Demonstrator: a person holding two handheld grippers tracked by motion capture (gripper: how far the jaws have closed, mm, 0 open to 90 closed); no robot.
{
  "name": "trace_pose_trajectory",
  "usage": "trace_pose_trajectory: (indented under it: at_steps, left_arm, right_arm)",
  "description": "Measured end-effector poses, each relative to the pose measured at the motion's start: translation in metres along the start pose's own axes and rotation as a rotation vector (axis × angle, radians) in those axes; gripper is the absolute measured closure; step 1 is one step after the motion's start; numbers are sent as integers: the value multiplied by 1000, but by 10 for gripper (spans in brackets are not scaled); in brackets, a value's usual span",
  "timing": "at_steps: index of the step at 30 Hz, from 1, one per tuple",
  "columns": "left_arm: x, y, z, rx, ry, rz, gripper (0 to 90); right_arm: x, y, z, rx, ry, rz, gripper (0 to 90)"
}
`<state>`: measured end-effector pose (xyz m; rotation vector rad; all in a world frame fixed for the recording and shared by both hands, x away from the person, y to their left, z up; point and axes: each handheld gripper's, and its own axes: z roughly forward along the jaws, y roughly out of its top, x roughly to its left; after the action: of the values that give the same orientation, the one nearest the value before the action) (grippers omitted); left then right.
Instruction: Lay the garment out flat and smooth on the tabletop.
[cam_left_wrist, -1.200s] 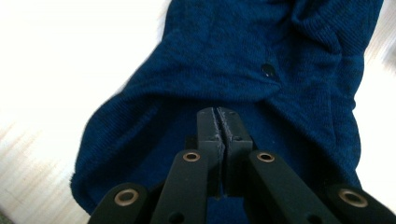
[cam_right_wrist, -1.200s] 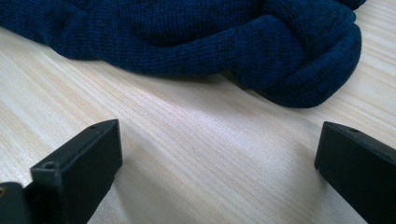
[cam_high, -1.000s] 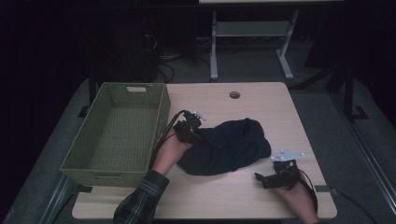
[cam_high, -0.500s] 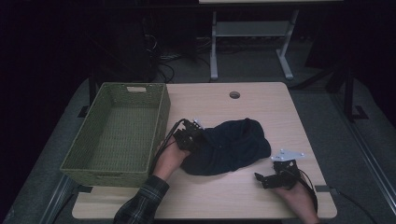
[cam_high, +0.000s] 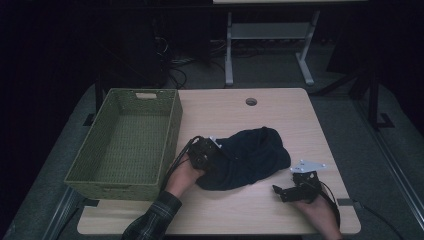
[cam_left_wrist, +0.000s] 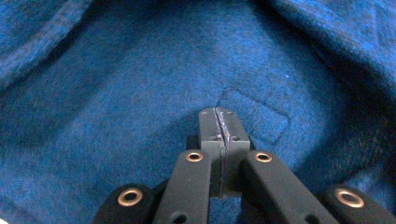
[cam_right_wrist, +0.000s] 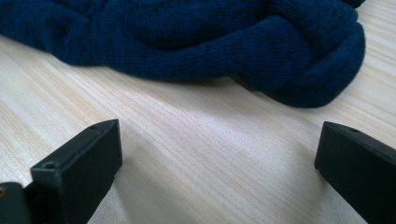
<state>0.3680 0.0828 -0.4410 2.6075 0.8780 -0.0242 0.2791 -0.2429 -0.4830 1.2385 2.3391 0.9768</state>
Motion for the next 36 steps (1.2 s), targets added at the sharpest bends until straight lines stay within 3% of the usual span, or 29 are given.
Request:
trace_pose_trajectory:
  at_steps: [14, 15, 17, 22, 26, 32, 36]
  left_arm:
    - [-45, 3, 9, -1, -80, 101, 897]
    - [-49, 3, 10, 1, -88, 110, 897]
    - [-56, 5, 12, 2, -114, 125, 897]
    - [-71, 9, 17, -2, -155, 160, 897]
    - [-71, 10, 8, -43, -174, 149, 896]
    - [-53, 19, -27, -135, -139, 118, 896]
    - [-38, 30, -41, -188, -114, 102, 897]
  right_arm:
    - [-1, -1, -1, 2, 7, -3, 5]
    - [-1, -1, -2, 7, 4, -2, 20]
    - [-3, -1, -7, 10, 12, -9, 151]
    - [-6, -1, -18, -26, 13, -10, 205]
    - [-3, 0, -24, -52, 25, -14, 271]
    - [9, 5, -31, -76, 107, -38, 486]
    - [17, 9, -29, -71, 156, -48, 598]
